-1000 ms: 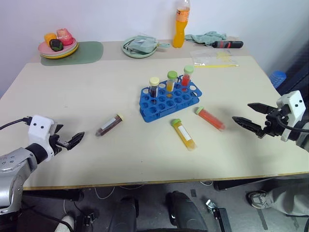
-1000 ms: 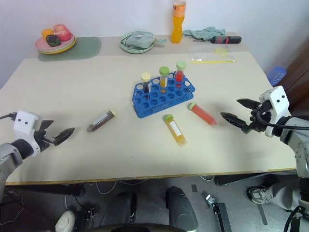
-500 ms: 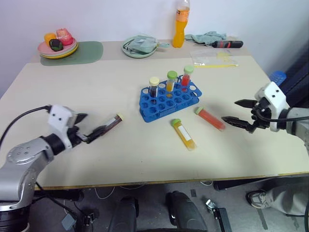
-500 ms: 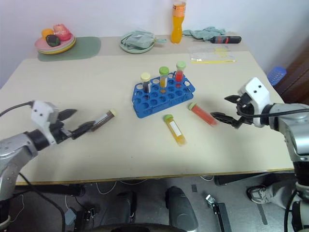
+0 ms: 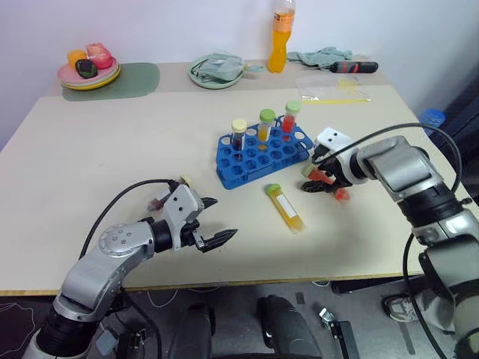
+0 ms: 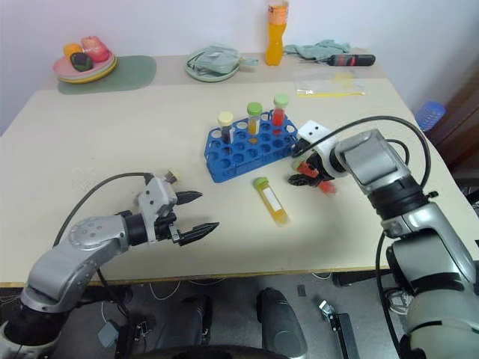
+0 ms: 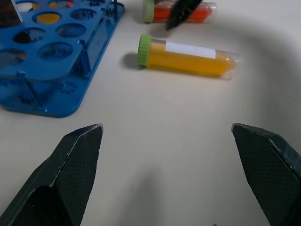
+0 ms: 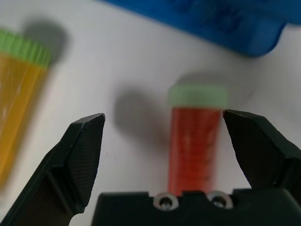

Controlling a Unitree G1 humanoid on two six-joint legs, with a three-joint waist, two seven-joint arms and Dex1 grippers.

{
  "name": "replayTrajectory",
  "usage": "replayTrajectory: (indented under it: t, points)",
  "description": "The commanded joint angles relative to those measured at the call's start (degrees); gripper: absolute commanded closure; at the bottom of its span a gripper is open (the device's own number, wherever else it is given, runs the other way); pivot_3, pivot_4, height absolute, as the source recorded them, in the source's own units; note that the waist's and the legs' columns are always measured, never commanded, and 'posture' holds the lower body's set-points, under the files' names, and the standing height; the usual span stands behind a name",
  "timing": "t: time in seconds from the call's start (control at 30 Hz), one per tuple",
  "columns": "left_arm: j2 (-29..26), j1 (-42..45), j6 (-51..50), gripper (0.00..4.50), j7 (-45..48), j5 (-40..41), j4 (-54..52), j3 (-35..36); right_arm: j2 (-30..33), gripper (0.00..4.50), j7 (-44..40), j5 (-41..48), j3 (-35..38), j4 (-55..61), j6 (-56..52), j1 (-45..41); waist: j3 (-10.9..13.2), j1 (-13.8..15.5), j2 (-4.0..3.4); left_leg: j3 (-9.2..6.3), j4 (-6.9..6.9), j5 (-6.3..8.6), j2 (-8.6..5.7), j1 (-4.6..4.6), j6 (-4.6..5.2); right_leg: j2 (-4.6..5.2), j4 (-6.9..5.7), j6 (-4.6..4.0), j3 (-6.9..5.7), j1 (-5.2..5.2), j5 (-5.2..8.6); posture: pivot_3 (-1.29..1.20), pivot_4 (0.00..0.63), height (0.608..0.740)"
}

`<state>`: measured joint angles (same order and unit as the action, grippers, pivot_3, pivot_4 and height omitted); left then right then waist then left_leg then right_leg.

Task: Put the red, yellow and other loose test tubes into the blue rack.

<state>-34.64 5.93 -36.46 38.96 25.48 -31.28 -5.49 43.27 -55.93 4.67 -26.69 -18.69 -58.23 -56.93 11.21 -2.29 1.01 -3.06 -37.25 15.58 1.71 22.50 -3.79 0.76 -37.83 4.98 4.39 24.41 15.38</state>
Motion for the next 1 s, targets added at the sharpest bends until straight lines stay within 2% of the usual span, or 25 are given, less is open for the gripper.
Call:
replayTrajectory:
  t: [0.03, 0.3, 0.4, 0.43, 0.57, 0.6, 0.73, 0.87, 0.93, 1.0]
  points:
    - [0.2, -1.4, 1.6, 0.00, -0.6, -0.8, -2.2, 0.1, -1.5, 0.05, -0.8, -2.3, -1.0, -4.6, -1.1, -3.7, 0.0, -0.2, 0.00, 0.00, 0.01, 0.00, 0.00, -0.01, 0.00, -0.01, 0.00, 0.00, 0.00, 0.00, 0.00, 0.00, 0.150, 0.740]
    - [1.0, -1.4, 2.3, 0.00, -1.0, -1.7, -1.5, -0.2, -4.3, 0.05, -2.0, -5.1, -2.2, -11.4, -2.4, -6.3, 0.0, -0.2, 0.00, -0.01, 0.00, 0.00, 0.01, -0.03, 0.00, -0.03, -0.08, 0.00, 0.00, 0.00, 0.00, 0.00, 0.150, 0.740]
    - [1.1, -1.4, 2.6, 0.00, -0.9, -2.1, -1.2, -0.2, -4.4, 0.84, -2.3, -5.7, -2.2, -11.5, -2.1, -6.5, 0.0, -0.2, 0.00, -0.01, -0.01, 0.00, 0.01, -0.03, 0.00, -0.03, -0.08, 0.00, 0.00, 0.00, 0.00, 0.00, 0.150, 0.740]
    - [1.1, -1.4, 2.7, 0.00, -0.8, -2.1, -1.1, -0.2, -4.5, 1.26, -2.4, -5.9, -2.2, -11.5, -2.1, -6.5, 0.0, -0.2, 0.00, 0.00, -0.01, 0.00, 0.01, -0.03, 0.00, -0.03, -0.08, 0.00, 0.00, 0.00, 0.00, 0.00, 0.150, 0.740]
    - [1.2, -1.1, 3.0, 0.00, -0.8, -2.5, -0.7, -0.4, -3.6, 3.41, -2.9, -6.6, -2.1, -9.3, -2.9, -5.9, 0.0, -0.3, 0.00, -0.01, -0.01, 0.00, 0.01, -0.04, 0.00, -0.04, -0.09, 0.00, 0.00, 0.00, 0.00, 0.00, 0.150, 0.740]
    - [1.2, -1.0, 3.1, 0.00, -0.7, -2.7, -0.6, -0.5, -3.3, 3.71, -3.0, -6.7, -2.1, -8.7, -3.2, -5.7, 0.0, -0.3, -0.01, -0.01, 0.00, 0.00, 0.01, -0.04, 0.00, -0.04, -0.09, 0.00, 0.00, 0.00, 0.00, 0.00, 0.150, 0.740]
    - [1.2, -0.9, 3.2, 0.00, -0.5, -2.8, -0.3, -0.3, -2.2, 3.73, -3.2, -6.1, -0.4, -6.1, -5.2, -5.7, 0.0, -0.3, -0.01, -0.01, 0.00, 0.00, 0.01, -0.04, 0.00, -0.04, -0.09, 0.00, 0.00, 0.01, 0.00, 0.00, 0.150, 0.740]
    - [1.2, -1.1, 3.5, 0.00, -1.0, -3.2, -0.3, 0.2, 1.8, 3.73, -1.2, -4.4, 6.6, 3.4, -1.2, -1.7, 0.0, 0.0, -0.01, -0.02, -0.01, 0.00, 0.00, -0.03, 0.00, -0.02, -0.09, 0.00, 0.00, 0.01, 0.00, 0.00, 0.150, 0.740]
    - [1.2, -1.8, 3.7, 0.00, -1.4, -3.3, -0.4, 0.9, 1.6, 3.73, 0.9, -0.7, 15.6, 11.4, 2.3, 2.8, 0.0, 0.0, -0.01, -0.04, 0.00, 0.00, 0.00, 0.02, 0.00, -0.01, -0.05, 0.00, -0.03, 0.01, 0.01, 0.00, 0.150, 0.740]
    - [1.1, -2.5, 4.3, 0.00, -1.6, -3.6, -0.4, 1.7, -2.6, 3.73, 5.4, 4.1, 27.3, 19.7, 6.2, 8.2, 0.0, -0.2, 0.01, -0.06, 0.03, 0.01, 0.00, 0.01, 0.01, -0.03, -0.04, 0.00, -0.04, 0.01, 0.00, 0.00, 0.150, 0.740]
